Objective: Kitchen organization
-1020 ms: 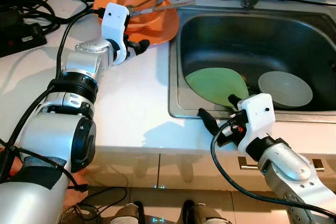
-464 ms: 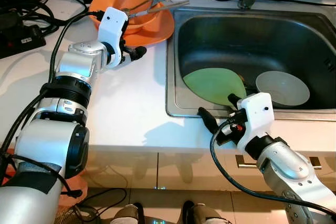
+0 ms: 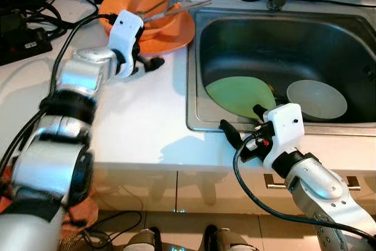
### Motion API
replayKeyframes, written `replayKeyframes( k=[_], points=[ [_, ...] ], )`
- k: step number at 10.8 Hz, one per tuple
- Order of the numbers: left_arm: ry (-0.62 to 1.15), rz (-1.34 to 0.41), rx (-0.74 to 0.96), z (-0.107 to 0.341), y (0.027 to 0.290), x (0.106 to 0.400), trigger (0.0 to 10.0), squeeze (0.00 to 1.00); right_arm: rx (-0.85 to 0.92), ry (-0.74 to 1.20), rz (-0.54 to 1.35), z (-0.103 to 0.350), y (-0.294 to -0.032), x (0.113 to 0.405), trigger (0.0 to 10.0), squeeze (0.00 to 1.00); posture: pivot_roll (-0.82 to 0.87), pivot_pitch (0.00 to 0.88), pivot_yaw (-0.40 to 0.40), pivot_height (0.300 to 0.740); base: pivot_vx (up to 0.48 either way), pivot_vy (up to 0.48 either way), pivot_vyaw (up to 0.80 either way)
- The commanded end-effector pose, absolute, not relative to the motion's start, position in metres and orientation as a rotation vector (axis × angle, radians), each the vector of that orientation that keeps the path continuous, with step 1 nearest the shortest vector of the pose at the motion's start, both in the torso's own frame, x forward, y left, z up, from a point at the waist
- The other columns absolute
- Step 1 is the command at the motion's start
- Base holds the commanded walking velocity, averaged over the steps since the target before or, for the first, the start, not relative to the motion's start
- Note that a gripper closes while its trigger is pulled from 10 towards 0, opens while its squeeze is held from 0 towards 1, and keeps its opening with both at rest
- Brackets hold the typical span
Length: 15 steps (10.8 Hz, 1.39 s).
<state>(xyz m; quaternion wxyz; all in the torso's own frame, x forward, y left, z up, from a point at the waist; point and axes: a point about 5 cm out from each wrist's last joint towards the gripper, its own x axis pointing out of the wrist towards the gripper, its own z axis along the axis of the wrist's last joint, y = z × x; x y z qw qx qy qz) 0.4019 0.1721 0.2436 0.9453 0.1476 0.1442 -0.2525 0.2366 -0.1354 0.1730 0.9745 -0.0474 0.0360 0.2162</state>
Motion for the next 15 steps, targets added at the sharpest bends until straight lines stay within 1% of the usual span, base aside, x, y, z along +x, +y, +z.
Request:
replayKeyframes(
  k=[1,5,7,12,15],
  points=[
    [0.467,-0.554,0.276,0.208,0.176,0.393,10.0,0.00,-0.103,0.065,0.430,0.173,-0.137,0.238,10.0,0.00,-0.06,0.155,-0.035,0.740,0.000,0.000,0.00],
    [0.471,-0.694,0.272,0.213,0.176,0.368,10.0,0.00,-0.098,0.058,0.436,0.172,-0.135,0.243,10.0,0.00,-0.03,0.142,-0.035,0.740,0.000,0.000,0.00],
    [0.468,-0.733,0.294,0.215,0.174,0.359,10.0,0.00,-0.099,0.053,0.435,0.172,-0.135,0.245,10.0,0.00,-0.03,0.136,-0.036,0.740,0.000,0.000,0.00],
    [0.450,-0.920,0.321,0.222,0.156,0.327,10.0,0.00,-0.099,0.043,0.440,0.171,-0.133,0.250,10.0,0.00,-0.01,0.124,-0.035,0.740,0.000,0.000,0.00],
    [0.465,-1.004,0.348,0.222,0.148,0.311,10.0,0.00,-0.100,0.040,0.442,0.169,-0.132,0.252,10.0,0.00,0.00,0.117,-0.035,0.740,0.000,0.000,0.00]
  ],
)
